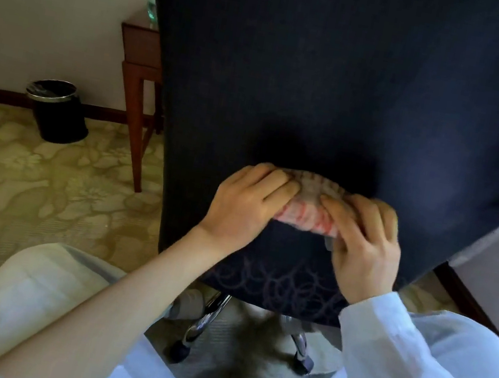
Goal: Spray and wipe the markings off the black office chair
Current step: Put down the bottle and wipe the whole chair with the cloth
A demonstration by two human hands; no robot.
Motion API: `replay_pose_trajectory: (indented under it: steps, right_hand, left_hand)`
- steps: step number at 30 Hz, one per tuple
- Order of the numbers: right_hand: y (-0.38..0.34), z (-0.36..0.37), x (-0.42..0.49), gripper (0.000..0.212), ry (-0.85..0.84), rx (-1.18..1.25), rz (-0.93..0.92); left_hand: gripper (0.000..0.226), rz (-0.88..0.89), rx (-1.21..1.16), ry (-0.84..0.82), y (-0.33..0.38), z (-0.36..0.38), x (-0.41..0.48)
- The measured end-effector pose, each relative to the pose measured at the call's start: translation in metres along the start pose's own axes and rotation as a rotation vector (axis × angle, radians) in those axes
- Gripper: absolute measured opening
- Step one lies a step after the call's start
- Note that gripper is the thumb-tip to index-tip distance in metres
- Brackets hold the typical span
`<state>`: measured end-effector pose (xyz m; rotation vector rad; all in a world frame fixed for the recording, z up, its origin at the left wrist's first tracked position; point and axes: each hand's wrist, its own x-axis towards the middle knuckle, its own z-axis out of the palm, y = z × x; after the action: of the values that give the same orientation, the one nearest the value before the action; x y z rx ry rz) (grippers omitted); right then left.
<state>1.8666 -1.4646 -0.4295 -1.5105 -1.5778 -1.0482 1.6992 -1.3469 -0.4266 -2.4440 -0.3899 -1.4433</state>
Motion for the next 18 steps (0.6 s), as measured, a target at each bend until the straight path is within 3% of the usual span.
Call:
replay_pose_trajectory:
  steps: [6,18]
  right_hand:
    - [0.043,-0.022,-0.017,0.030,0.029,-0.083,0.077]
    - [0.054,0.044,-0.150,0.024,-0.085,0.017,0.412]
  left_hand:
    - [0.015,0.136,-0.039,0.049,0.037,0.028,0.031]
    - [0.014,0.433,-0.006,-0.296,0.068,0.101,-0.041]
